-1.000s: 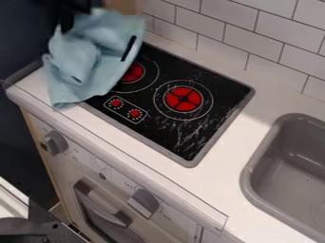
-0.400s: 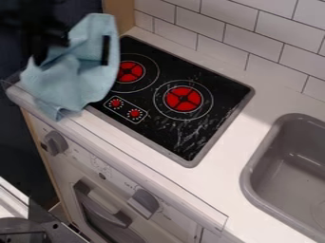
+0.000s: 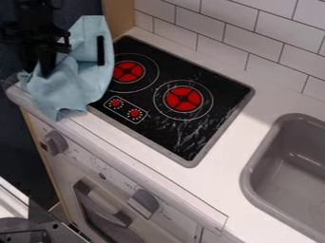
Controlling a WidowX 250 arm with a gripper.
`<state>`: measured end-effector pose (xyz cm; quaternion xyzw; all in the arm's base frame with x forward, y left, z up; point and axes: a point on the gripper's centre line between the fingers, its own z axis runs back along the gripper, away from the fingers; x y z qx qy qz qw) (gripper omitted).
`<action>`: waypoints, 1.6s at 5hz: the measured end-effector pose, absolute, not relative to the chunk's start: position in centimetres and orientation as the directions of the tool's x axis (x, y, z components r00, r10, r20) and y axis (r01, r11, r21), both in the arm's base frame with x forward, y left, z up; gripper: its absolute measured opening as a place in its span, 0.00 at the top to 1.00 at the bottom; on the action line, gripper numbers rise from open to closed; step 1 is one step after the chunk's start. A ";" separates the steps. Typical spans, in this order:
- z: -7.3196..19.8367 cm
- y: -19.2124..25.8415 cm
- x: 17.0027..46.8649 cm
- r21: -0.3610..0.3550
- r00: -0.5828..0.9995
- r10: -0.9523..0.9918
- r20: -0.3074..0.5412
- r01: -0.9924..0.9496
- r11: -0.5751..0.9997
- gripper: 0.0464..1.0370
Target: Unfold the cloth from right to left
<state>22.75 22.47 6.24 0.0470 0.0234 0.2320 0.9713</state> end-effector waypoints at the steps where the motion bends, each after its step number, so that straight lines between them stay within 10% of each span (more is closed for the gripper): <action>1: 6.7 21.3 24.0 0.087 0.911 0.412 -0.008 -0.409 0.908 0.25; 2: 9.9 19.7 24.4 0.071 0.906 0.410 0.107 -0.418 0.906 0.03; 4: 15.3 17.3 23.4 0.110 0.843 0.509 0.174 -0.530 0.841 0.04; 8: 12.9 -0.5 32.0 -0.113 0.993 0.093 0.068 -0.085 0.990 0.04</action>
